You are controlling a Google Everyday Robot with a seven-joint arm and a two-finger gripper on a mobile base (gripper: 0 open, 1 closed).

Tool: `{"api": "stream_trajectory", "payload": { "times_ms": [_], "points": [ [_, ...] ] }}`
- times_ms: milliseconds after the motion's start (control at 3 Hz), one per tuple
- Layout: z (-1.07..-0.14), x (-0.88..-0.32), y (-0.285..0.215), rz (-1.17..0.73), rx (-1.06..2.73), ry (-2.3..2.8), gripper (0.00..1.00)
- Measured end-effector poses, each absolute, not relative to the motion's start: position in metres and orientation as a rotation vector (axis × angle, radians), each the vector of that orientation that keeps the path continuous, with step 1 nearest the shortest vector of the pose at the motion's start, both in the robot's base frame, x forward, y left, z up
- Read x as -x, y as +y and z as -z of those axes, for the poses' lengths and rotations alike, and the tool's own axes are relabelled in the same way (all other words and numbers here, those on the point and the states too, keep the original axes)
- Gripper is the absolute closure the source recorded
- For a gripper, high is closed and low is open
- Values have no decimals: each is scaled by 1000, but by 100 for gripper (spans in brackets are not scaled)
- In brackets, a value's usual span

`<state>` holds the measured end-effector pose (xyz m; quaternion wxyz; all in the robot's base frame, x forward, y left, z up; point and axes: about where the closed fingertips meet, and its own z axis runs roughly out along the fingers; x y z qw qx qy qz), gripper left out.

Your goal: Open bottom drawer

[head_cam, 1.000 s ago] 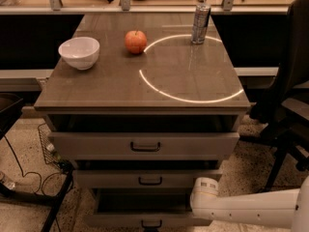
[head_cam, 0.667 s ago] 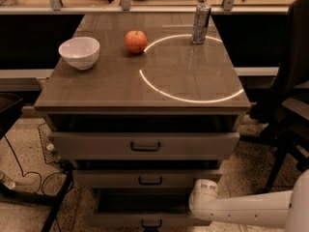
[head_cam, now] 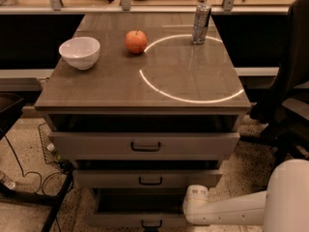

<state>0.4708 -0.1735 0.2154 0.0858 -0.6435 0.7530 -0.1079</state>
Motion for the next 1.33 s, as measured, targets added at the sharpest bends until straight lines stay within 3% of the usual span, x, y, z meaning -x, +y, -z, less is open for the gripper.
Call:
{"api": "stream_trajectory", "payload": {
  "times_ms": [1333],
  "points": [
    [-176,-470,-150,307,2134,2174,100]
  ]
}}
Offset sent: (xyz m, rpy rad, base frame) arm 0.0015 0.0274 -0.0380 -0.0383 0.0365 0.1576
